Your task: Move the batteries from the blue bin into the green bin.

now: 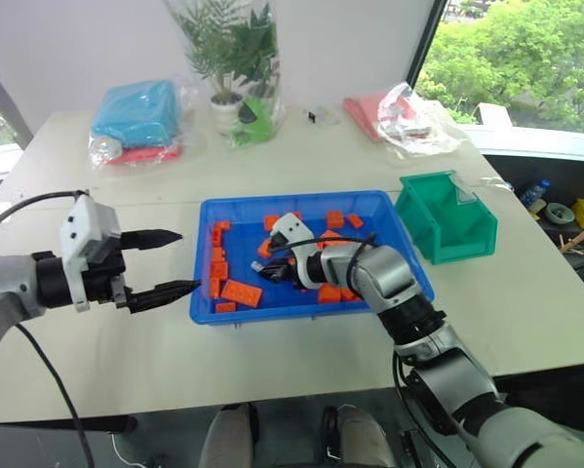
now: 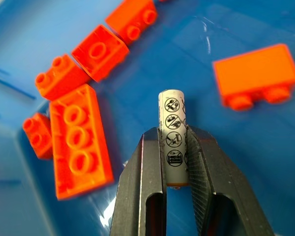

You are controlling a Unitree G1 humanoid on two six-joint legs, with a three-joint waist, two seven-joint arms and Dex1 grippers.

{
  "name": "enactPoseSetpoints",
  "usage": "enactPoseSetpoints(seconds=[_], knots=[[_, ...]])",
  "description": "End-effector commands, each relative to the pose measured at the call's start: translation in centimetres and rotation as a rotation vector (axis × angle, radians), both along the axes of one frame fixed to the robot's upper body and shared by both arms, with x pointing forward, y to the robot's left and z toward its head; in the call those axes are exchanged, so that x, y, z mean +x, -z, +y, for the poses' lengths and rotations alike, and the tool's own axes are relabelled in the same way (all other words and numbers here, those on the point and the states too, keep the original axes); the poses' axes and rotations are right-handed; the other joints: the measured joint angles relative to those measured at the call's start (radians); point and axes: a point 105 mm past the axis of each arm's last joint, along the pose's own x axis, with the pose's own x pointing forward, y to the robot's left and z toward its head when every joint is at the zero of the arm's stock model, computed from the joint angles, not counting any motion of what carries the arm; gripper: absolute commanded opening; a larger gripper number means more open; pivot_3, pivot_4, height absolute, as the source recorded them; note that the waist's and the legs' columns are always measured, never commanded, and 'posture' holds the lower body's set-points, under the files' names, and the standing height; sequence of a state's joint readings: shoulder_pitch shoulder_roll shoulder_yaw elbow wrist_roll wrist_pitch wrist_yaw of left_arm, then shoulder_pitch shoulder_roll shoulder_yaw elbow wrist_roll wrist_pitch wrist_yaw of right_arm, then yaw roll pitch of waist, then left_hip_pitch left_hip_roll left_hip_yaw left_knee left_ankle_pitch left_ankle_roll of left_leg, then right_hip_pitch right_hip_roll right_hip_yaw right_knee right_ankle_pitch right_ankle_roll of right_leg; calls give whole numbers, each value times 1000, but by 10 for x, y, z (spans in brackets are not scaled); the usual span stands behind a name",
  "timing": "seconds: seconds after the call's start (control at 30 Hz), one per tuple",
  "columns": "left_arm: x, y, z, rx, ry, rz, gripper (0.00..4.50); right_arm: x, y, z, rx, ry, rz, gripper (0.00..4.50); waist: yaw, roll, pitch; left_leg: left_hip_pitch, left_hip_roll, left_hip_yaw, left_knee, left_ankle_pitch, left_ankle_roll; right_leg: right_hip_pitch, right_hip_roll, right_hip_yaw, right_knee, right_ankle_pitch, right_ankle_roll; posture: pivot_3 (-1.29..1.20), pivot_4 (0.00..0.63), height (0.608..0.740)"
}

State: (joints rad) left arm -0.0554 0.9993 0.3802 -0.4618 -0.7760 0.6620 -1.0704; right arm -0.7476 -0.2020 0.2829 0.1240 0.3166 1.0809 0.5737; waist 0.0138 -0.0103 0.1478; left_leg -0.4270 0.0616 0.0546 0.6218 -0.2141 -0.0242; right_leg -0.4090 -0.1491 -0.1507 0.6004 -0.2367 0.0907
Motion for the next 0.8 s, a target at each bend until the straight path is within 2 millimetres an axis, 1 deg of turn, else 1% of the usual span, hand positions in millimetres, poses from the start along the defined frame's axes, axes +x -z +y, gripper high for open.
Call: enactPoseSetpoints(seconds=[0.03, 0.07, 0.1, 0.13, 0.2, 0.23, 0.3, 0.37, 0.43, 0.47, 0.6, 0.67, 0.7, 0.73, 0.77, 0.8], knots=[[-4, -5, -14, 1, 79, -21, 4500, 20, -93, -39, 129, 86, -206, 82, 2, 2, 2, -1, 0, 0, 1, 0, 0, 0, 0, 0, 0, 0, 0, 0, 150, 672], [-3, -5, -14, 0, 83, -22, 4500, 22, -103, -48, 138, 111, -223, 82, 2, 2, 2, -1, 0, 0, 1, 0, 0, 0, 0, 0, -1, 0, 0, 0, 150, 672], [0, -5, -16, -7, 86, -25, 4500, 28, -117, -72, 141, 179, -250, 82, 2, 2, 1, -1, 0, 0, 1, 0, 0, 0, 0, 0, -1, 0, 0, 0, 150, 672], [2, -5, -18, -15, 89, -29, 4500, 34, -128, -101, 122, 262, -284, 82, 3, 1, 1, 0, 0, 0, 1, 0, 0, 0, 0, 0, -1, 0, 0, 0, 150, 672], [7, -4, -22, -29, 95, -37, 4500, 39, -140, -154, 76, 403, -326, 82, 4, 0, 0, 0, -1, 0, -1, 0, 0, 1, 0, 0, -2, 0, 1, 0, 150, 672], [8, -4, -22, -32, 97, -40, 4500, 38, -142, -168, 62, 437, -330, 82, 6, 0, 0, 0, -1, 0, -1, 0, 0, 2, 0, 0, -3, -1, 1, 0, 150, 672], [11, -4, -25, -44, 107, -42, 4500, 37, -139, -204, 25, 539, -322, 82, 0, -1, 0, 0, -1, 1, -2, 0, 0, 2, -1, 0, -5, -1, 1, 0, 150, 672], [12, -4, -28, -51, 121, -43, 4500, 35, -136, -228, -12, 614, -323, 82, -5, -3, -1, 1, -1, 2, -2, 0, -1, 2, -1, 0, -4, 0, 1, 0, 150, 672], [14, -5, -35, -59, 152, -45, 4500, 30, -131, -254, -36, 682, -313, 82, -12, -1, -1, 1, 0, 5, -2, 0, 0, 2, -1, 0, -3, 1, 2, 0, 150, 672], [15, -5, -39, -60, 167, -48, 4500, 28, -130, -261, -47, 697, -314, 82, -9, -1, 0, 1, 0, 5, -3, 1, 2, 2, -1, 0, -2, 1, 2, 0, 150, 672], [20, -9, -45, -63, 191, -61, 4500, 30, -117, -272, -70, 738, -313, 82, -13, 0, 0, 3, 2, 6, -3, 1, 2, 2, -1, 0, -1, 1, 2, 0, 150, 672], [22, -11, -45, -65, 192, -69, 4500, 32, -110, -275, -86, 749, -313, 1095, -13, 0, 0, 3, 2, 6, -3, 1, 2, 1, -1, 0, -2, 1, 2, 0, 150, 672], [23, -12, -45, -66, 192, -71, 4500, 34, -108, -277, -103, 755, -324, 1440, -11, 0, 0, 3, 2, 6, -3, 1, 2, 0, 0, 0, -2, 1, 2, 0, 150, 672], [23, -12, -45, -66, 191, -73, 4500, 36, -107, -279, -130, 759, -347, 1834, -10, 0, 0, 3, 2, 6, -3, 1, 2, 0, -1, 0, -2, 1, 2, 0, 150, 672], [24, -13, -45, -65, 190, -75, 4500, 38, -108, -280, -151, 754, -367, 2373, -9, 0, 0, 3, 2, 7, -3, 1, 2, 0, -1, 0, -3, 1, 2, 0, 150, 672], [24, -13, -44, -65, 188, -77, 4500, 39, -113, -280, -148, 746, -384, 2768, -8, 0, 0, 3, 2, 7, -3, 1, 2, 0, -1, 0, -3, 1, 2, 0, 150, 672]])
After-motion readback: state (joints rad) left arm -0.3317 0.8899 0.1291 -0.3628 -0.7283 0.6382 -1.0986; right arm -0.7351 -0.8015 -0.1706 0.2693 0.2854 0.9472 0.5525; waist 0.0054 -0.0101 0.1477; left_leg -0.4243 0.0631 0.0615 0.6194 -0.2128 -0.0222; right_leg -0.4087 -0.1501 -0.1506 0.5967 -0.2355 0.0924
